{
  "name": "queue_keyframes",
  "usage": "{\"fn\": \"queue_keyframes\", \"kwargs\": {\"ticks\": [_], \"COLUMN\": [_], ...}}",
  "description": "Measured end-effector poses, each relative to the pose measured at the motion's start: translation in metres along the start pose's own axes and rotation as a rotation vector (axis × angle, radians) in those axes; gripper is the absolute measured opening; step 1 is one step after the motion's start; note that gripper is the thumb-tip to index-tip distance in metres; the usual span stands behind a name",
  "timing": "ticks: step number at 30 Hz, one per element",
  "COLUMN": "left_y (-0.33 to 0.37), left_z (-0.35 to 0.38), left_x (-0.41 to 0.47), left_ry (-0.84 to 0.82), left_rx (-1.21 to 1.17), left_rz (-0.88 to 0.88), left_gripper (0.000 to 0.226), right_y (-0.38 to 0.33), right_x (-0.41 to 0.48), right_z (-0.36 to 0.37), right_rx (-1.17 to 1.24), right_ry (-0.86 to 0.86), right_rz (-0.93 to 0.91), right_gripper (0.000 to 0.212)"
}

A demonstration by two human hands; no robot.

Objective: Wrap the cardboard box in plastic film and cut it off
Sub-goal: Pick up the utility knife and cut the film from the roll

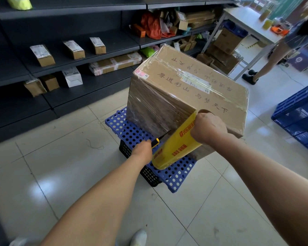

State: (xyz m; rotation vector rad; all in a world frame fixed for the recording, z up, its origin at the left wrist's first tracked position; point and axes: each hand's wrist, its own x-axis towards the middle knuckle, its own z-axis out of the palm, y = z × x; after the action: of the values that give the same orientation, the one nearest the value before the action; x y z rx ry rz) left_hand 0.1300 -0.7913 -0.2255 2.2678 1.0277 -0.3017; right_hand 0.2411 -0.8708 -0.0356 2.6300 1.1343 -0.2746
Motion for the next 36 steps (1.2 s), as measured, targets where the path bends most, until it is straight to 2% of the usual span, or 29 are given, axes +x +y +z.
{"fn": "queue_keyframes", "kwargs": {"ticks": [5, 12, 17, 21, 25, 30, 32, 36], "left_y": [-0.005, -0.019, -0.036, -0.053, -0.065, -0.047, -0.041, -0.041], "left_z": [0.016, 0.038, 0.056, 0.068, 0.09, 0.088, 0.089, 0.1], "left_x": [0.01, 0.037, 0.041, 0.029, 0.011, 0.008, 0.018, 0.038], "left_ry": [-0.053, -0.106, -0.191, -0.24, -0.211, 0.073, 0.069, -0.055], "left_rx": [0.038, 0.112, 0.099, 0.029, -0.047, -0.085, -0.055, 0.042], "left_rz": [0.008, -0.002, -0.086, -0.215, -0.276, -0.197, -0.162, -0.21], "left_gripper": [0.03, 0.028, 0.028, 0.032, 0.034, 0.028, 0.028, 0.032], "right_y": [-0.007, -0.006, -0.009, -0.006, 0.003, 0.002, 0.002, 0.003], "right_x": [0.001, 0.002, 0.002, 0.0, -0.003, -0.004, -0.004, -0.005], "right_z": [0.001, 0.006, 0.023, 0.027, 0.032, 0.04, 0.043, 0.048], "right_rx": [0.021, 0.049, 0.097, 0.12, 0.138, 0.158, 0.163, 0.178], "right_ry": [0.013, 0.071, 0.156, 0.178, 0.225, 0.283, 0.307, 0.342], "right_rz": [0.018, 0.066, 0.079, 0.055, 0.009, -0.049, -0.063, -0.093], "right_gripper": [0.02, 0.018, 0.003, 0.009, 0.007, 0.009, 0.008, 0.006]}}
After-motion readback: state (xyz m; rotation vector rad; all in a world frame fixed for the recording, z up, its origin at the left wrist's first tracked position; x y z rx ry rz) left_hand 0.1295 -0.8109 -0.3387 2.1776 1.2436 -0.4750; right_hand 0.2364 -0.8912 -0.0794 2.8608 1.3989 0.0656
